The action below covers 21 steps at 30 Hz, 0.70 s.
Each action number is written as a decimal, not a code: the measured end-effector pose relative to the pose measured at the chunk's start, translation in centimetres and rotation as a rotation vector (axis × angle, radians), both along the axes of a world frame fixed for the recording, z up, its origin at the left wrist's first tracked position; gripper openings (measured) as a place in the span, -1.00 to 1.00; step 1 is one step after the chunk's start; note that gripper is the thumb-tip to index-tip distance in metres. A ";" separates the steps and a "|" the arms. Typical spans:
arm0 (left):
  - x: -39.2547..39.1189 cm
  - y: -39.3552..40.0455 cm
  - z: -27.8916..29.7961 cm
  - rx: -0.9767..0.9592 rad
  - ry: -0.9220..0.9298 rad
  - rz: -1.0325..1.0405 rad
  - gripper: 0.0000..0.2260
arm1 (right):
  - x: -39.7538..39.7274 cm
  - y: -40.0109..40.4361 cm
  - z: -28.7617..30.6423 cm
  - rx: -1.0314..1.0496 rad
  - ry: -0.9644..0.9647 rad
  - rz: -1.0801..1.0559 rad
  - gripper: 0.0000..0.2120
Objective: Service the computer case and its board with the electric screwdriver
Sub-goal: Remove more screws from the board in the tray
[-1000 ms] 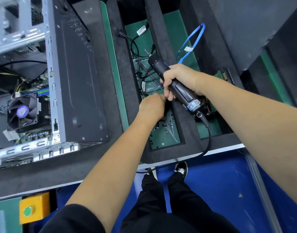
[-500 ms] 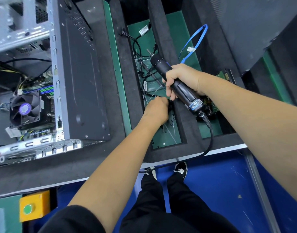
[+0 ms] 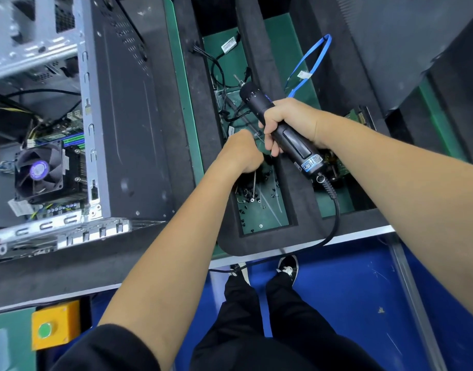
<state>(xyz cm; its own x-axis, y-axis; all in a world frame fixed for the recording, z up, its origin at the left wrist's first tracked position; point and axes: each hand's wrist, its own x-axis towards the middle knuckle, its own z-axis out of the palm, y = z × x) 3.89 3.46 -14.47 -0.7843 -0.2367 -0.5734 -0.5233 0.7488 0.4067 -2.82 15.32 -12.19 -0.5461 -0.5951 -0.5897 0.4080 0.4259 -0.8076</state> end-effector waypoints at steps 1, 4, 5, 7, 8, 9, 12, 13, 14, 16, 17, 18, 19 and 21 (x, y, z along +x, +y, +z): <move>-0.1 0.0 0.2 -0.010 0.005 0.006 -0.95 | 0.0 0.0 0.0 0.000 -0.003 -0.004 -0.89; -0.3 -0.1 0.7 -0.056 0.082 0.029 -0.90 | 0.1 -0.1 0.0 0.002 -0.006 -0.015 -0.91; -0.3 -0.3 0.9 -0.071 0.118 0.030 -0.91 | 0.0 0.0 -0.1 0.002 -0.009 -0.018 -0.91; -0.6 -1.0 1.2 -0.075 0.169 0.046 -0.95 | 0.0 0.0 -0.1 0.002 -0.011 -0.016 -0.91; -0.8 -1.4 1.5 -0.066 0.182 0.060 -0.96 | 0.0 0.0 -0.1 0.000 -0.012 -0.015 -0.91; -0.9 -1.9 1.7 -0.051 0.190 0.080 -0.94 | 0.0 0.0 -0.1 -0.002 -0.015 -0.014 -0.92; -1.1 -2.5 2.3 0.012 0.206 0.121 -0.83 | -0.1 0.0 -0.1 -0.008 -0.025 -0.015 -0.91; -1.1 -2.5 2.4 0.021 0.213 0.122 -0.82 | -0.1 0.0 -0.1 -0.007 -0.024 -0.015 -0.92; -1.1 -2.5 2.5 0.033 0.217 0.120 -0.83 | -0.1 0.0 -0.1 -0.005 -0.023 -0.015 -0.92; -1.1 -2.4 2.6 0.070 0.207 0.125 -0.89 | -0.1 0.0 -0.1 -0.003 -0.020 -0.019 -0.92; -1.1 -2.4 2.6 0.088 0.201 0.131 -0.93 | -0.1 0.0 -0.2 -0.002 -0.019 -0.021 -0.91; -1.1 -2.4 2.6 0.092 0.201 0.131 -0.95 | -0.1 0.0 -0.2 -0.002 -0.018 -0.020 -0.91; -1.1 -2.5 2.5 0.084 0.205 0.128 -0.96 | -0.1 0.0 -0.2 -0.002 -0.016 -0.017 -0.92; -1.0 -2.7 2.5 0.091 0.213 0.147 -0.97 | -0.1 -0.1 -0.3 -0.004 -0.013 -0.013 -0.92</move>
